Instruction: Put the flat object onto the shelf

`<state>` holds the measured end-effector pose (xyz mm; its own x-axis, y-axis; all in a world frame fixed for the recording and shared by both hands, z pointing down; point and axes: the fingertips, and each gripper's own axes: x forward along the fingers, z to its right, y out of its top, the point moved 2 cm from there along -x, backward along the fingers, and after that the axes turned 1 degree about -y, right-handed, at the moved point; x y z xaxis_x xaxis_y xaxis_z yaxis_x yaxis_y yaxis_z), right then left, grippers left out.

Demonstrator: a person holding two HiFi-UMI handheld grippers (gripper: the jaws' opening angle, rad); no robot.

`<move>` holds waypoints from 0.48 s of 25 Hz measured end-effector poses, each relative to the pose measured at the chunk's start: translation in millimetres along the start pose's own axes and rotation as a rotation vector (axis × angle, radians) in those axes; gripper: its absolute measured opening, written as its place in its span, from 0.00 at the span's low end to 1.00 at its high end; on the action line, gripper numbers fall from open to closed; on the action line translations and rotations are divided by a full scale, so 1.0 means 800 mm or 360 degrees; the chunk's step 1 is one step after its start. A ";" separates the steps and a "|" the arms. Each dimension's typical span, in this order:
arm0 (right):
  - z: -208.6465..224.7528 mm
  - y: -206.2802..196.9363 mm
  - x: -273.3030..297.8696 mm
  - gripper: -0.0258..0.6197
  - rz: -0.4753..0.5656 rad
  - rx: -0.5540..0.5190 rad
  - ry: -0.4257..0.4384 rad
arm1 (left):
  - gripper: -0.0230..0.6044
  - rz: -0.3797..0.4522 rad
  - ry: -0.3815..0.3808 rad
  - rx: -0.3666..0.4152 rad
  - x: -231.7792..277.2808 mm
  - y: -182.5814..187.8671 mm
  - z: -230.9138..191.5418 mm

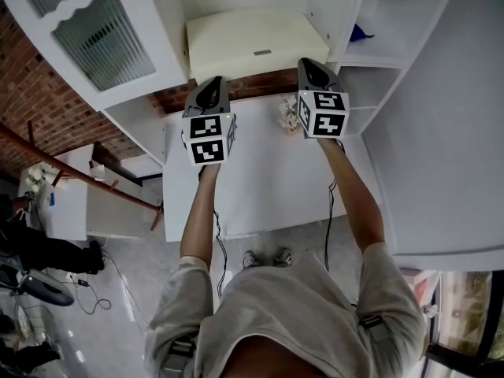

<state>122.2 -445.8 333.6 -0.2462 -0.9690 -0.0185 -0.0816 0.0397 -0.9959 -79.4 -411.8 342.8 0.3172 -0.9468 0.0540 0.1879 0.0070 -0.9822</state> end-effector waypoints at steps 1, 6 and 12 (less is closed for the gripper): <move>0.001 -0.002 0.004 0.09 -0.0009 0.0000 0.0006 | 0.06 -0.0010 0.0007 0.0001 0.004 0.000 -0.004; 0.003 -0.004 0.026 0.09 -0.0044 0.0022 0.0039 | 0.06 -0.0057 0.0014 0.0009 0.031 -0.002 -0.023; 0.003 -0.004 0.042 0.09 -0.0049 0.0026 0.0046 | 0.06 -0.0093 0.0018 0.0019 0.052 0.001 -0.036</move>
<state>116.1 -479.3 336.2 -0.2715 -0.9623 0.0148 -0.0740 0.0056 -0.9972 -93.1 -460.5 338.9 0.2951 -0.9492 0.1091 0.2166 -0.0447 -0.9752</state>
